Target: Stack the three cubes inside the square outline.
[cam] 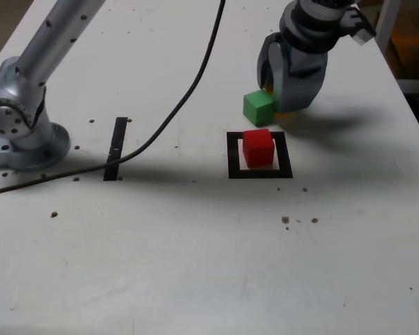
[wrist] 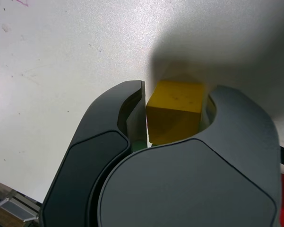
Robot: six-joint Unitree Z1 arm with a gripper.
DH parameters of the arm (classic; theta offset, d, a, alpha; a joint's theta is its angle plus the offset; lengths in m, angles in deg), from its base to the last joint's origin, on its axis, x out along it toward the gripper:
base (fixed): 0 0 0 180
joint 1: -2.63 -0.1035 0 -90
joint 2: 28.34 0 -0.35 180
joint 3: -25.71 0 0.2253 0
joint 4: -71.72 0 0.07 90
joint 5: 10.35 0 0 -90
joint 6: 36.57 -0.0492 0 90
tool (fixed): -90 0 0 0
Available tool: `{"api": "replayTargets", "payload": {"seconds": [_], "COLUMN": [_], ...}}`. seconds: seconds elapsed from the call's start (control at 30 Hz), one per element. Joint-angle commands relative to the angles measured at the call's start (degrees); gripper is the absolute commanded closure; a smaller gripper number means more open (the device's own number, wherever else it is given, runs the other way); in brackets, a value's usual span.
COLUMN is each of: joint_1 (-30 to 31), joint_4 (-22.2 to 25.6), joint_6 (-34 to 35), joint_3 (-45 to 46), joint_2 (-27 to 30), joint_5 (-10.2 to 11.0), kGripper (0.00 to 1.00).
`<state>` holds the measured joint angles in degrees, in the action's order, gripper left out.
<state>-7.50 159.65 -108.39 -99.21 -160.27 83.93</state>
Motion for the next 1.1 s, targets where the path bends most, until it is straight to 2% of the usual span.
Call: {"api": "replayTargets", "payload": {"seconds": [0.0, 0.23, 0.37, 0.53, 0.63, 0.7, 0.83, 0.93, 1.07], "joint_1": [0.2, 0.7, 1.4, 3.2, 4.1, 4.5, 4.7, 5.2, 6.5], "joint_4": [-0.1, 0.4, 0.8, 2.6, 6.0, 10.3, 15.8, 18.7, 20.7], "joint_6": [0.2, 2.1, 3.6, 8.2, 11.5, 14.0, 18.2, 22.0, 30.6], "joint_3": [0.1, 0.1, -0.2, -1.9, -4.9, -8.6, -14.5, -17.4, -17.4], "joint_2": [0.1, 0.6, 0.8, 1.2, 1.7, 2.5, 4.9, 6.5, 8.7], "joint_5": [0.2, 1.3, 2.7, 5.4, 6.4, 6.5, 6.5, 6.4, 6.2], "kGripper": [0.66, 0.76, 0.77, 0.77, 0.77, 0.77, 0.77, 0.77, 0.79]}}
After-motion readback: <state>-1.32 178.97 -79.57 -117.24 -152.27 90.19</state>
